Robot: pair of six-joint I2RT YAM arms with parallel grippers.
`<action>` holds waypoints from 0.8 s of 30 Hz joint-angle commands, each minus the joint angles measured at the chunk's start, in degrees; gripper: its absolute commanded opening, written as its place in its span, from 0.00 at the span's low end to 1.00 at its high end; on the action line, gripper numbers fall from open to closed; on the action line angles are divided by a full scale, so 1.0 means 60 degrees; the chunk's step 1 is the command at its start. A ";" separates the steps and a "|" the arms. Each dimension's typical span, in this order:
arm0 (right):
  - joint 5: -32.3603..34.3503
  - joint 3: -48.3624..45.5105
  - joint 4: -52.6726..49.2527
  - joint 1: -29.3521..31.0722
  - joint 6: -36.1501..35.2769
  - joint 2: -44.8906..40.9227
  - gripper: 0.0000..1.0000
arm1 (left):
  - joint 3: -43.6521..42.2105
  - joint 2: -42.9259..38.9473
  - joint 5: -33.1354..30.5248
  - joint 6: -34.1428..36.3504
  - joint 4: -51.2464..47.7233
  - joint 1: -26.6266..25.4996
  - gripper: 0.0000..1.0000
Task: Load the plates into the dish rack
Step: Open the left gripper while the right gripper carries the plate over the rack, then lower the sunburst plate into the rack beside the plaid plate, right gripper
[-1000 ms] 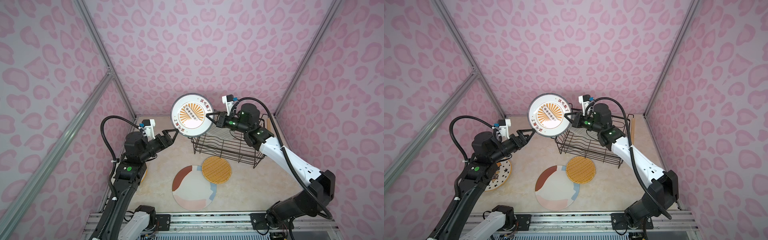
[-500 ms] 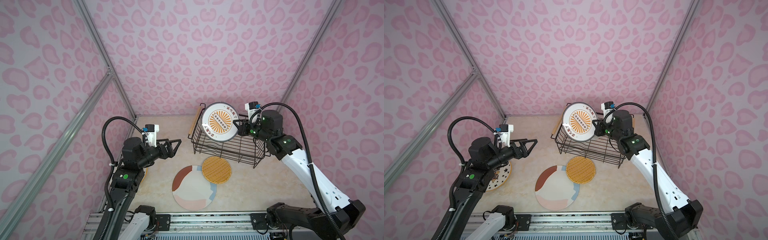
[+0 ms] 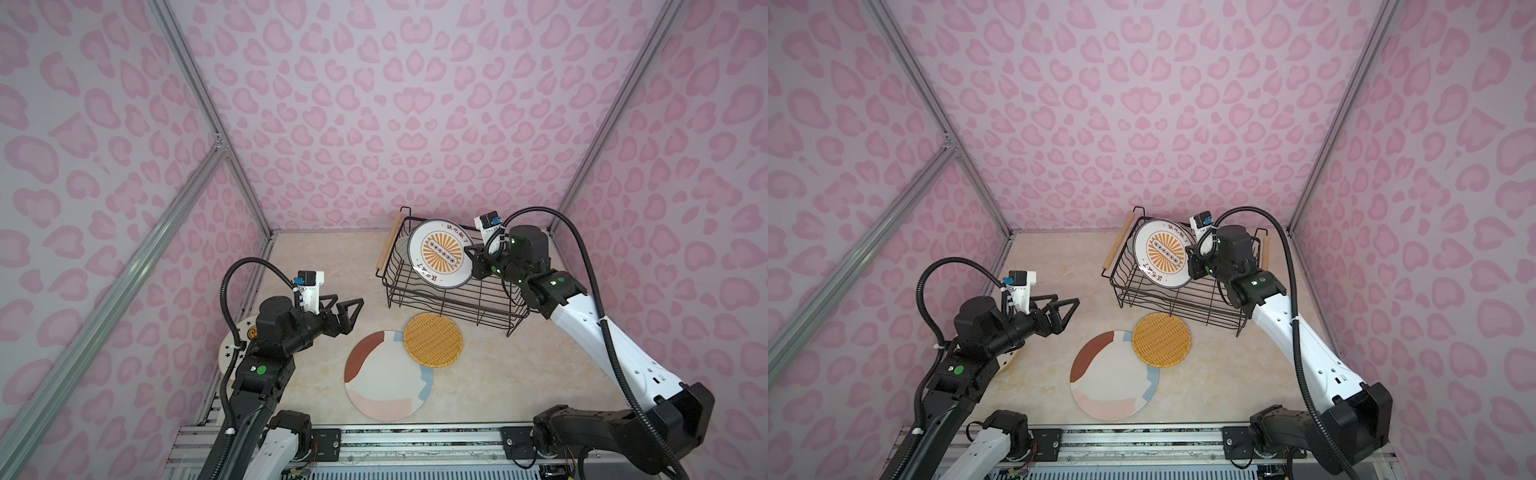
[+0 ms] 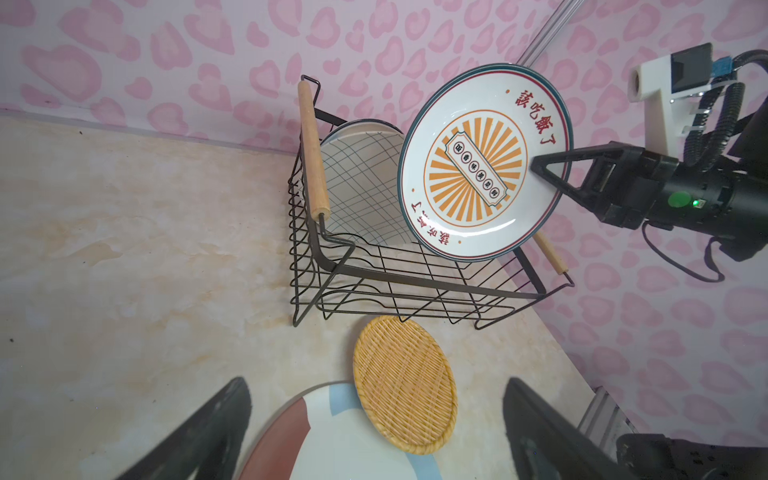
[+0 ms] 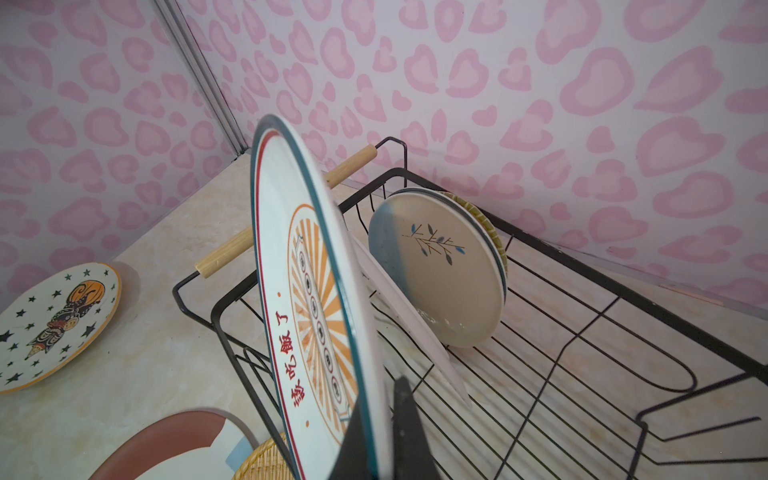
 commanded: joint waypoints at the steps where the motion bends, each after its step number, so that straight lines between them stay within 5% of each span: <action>1: -0.0207 -0.0178 0.1011 0.0007 -0.0864 0.0171 0.00 | -0.0099 -0.0092 -0.0288 0.0192 0.0659 -0.0040 0.97; 24: -0.0811 -0.0096 0.3095 -0.0683 -0.3373 0.2783 0.00 | -0.0327 0.0765 0.0425 -0.0086 0.1384 -0.0071 0.97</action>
